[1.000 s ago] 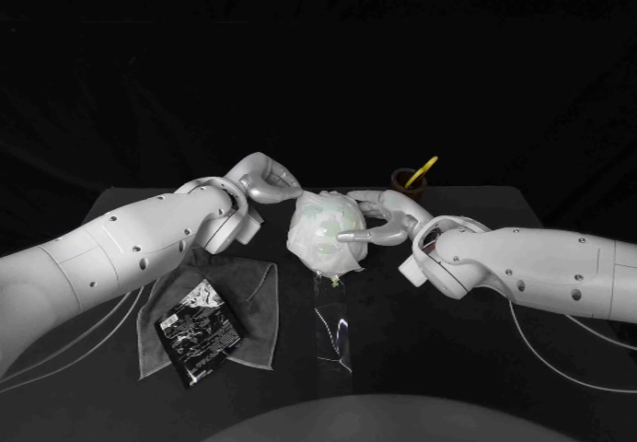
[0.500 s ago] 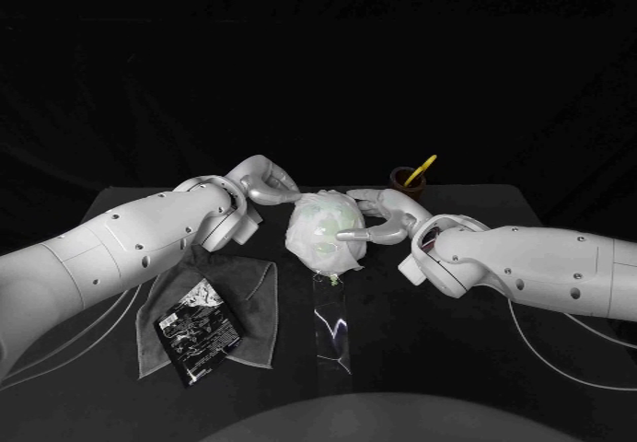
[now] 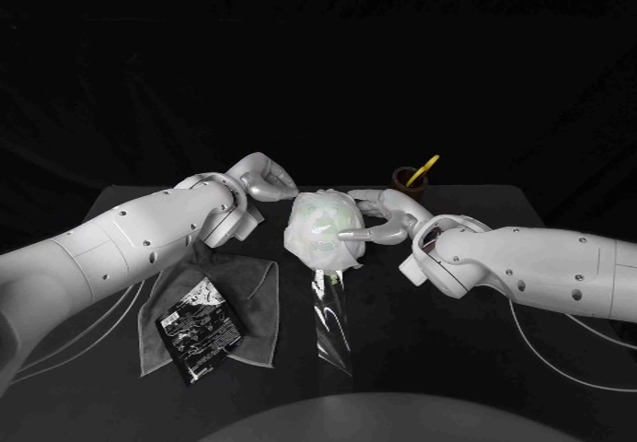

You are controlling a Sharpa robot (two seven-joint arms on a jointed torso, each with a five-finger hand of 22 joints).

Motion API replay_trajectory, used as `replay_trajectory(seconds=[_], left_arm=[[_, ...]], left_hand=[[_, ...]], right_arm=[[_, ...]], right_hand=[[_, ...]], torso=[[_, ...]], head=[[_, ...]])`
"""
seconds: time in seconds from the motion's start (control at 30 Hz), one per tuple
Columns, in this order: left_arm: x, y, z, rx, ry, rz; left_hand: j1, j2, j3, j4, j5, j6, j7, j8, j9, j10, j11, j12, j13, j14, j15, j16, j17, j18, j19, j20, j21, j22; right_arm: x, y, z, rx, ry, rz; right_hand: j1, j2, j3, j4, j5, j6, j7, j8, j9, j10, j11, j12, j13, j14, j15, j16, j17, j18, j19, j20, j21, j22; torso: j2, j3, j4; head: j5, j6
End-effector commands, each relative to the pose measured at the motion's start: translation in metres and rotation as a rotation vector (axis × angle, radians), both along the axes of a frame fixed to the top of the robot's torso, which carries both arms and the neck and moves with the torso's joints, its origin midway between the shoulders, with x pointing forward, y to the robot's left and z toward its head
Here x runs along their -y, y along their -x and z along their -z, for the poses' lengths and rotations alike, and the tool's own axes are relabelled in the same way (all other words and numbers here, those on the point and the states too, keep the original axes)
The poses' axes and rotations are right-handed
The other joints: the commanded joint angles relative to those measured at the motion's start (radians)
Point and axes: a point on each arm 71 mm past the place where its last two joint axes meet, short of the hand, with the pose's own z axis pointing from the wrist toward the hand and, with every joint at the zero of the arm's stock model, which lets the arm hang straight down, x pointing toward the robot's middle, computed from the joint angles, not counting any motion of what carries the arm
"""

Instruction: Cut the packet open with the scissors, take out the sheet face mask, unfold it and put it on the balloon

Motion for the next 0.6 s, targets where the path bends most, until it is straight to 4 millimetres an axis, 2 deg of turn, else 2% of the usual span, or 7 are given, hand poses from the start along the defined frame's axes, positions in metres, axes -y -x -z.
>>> replay_trajectory(seconds=[0.03, 0.23, 0.37, 0.4, 0.6], left_arm=[[0.0005, -0.0030, -0.0048, 0.056, 0.026, -0.025], [0.0035, -0.0044, -0.0038, 0.043, 0.033, -0.021], [0.0049, -0.0055, -0.0019, 0.023, 0.027, -0.018], [0.0050, -0.0060, -0.0013, 0.019, 0.025, -0.019], [0.0035, -0.0091, 0.0025, 0.001, 0.014, -0.028]], left_hand=[[0.002, 0.013, -0.002, -0.006, 0.003, -0.008, 0.000, 0.004, 0.069, -0.003, 0.005, -0.001, 0.001, 0.010, -0.003, 0.006, 0.002, 0.004, 0.008, 0.000, 0.007, 0.002], [-0.006, 0.010, -0.008, -0.010, 0.003, -0.016, 0.002, 0.000, 0.073, -0.012, 0.008, -0.005, 0.003, 0.010, -0.002, 0.008, 0.003, 0.006, 0.010, 0.001, 0.009, 0.002], [0.000, 0.007, -0.015, -0.027, 0.003, -0.058, 0.019, -0.035, 0.059, -0.037, 0.021, -0.019, 0.000, 0.003, 0.004, 0.009, 0.005, 0.006, 0.006, 0.002, 0.007, 0.001], [0.010, 0.002, -0.012, -0.040, 0.003, -0.093, 0.028, -0.064, 0.045, -0.036, 0.025, -0.019, 0.001, 0.004, 0.005, 0.012, 0.007, 0.006, 0.005, 0.002, 0.007, 0.001], [0.014, 0.001, -0.009, -0.058, 0.003, -0.117, 0.041, -0.102, 0.021, -0.042, 0.035, -0.024, 0.002, 0.001, 0.010, 0.015, 0.010, 0.006, 0.004, 0.002, 0.008, 0.000]], right_arm=[[-0.0021, 0.0012, 0.0007, 0.000, 0.015, -0.014], [-0.0028, 0.0015, 0.0008, -0.002, 0.020, -0.014], [-0.0028, 0.0017, 0.0008, -0.001, 0.022, -0.013], [-0.0028, 0.0017, 0.0008, -0.001, 0.022, -0.012], [-0.0032, 0.0020, 0.0005, 0.000, 0.022, -0.012]], right_hand=[[0.015, 0.004, 0.008, -0.003, -0.004, 0.008, 0.152, 0.003, -0.001, 0.008, 0.002, 0.001, 0.001, 0.009, 0.001, -0.007, -0.002, -0.011, -0.005, 0.001, -0.002, -0.002], [0.055, 0.032, 0.030, -0.009, -0.004, 0.015, 0.152, 0.004, 0.000, 0.012, 0.002, 0.001, 0.002, 0.014, 0.001, -0.009, -0.001, -0.010, -0.004, 0.000, -0.001, -0.005], [0.066, 0.037, 0.035, -0.011, -0.004, 0.019, 0.152, 0.005, 0.001, 0.016, 0.001, 0.002, 0.002, 0.018, 0.001, -0.009, -0.001, -0.010, -0.003, 0.000, -0.001, -0.005], [0.068, 0.039, 0.036, -0.012, -0.004, 0.019, 0.152, 0.005, 0.002, 0.017, 0.001, 0.002, 0.002, 0.019, 0.001, -0.009, -0.001, -0.010, -0.002, 0.000, -0.001, -0.005], [0.072, 0.040, 0.037, -0.013, -0.004, 0.021, 0.152, 0.005, 0.002, 0.019, 0.001, 0.002, 0.002, 0.020, 0.000, -0.009, -0.001, -0.010, -0.003, 0.001, -0.001, -0.005]], torso=[[0.001, -0.0001, -0.0010], [0.000, 0.0010, -0.0011], [0.000, 0.0007, -0.0019], [0.000, 0.0004, -0.0021], [0.000, 0.0002, -0.0021]], head=[[0.001, 0.001], [0.002, -0.001], [0.002, -0.001], [0.002, -0.001], [0.002, 0.001]])
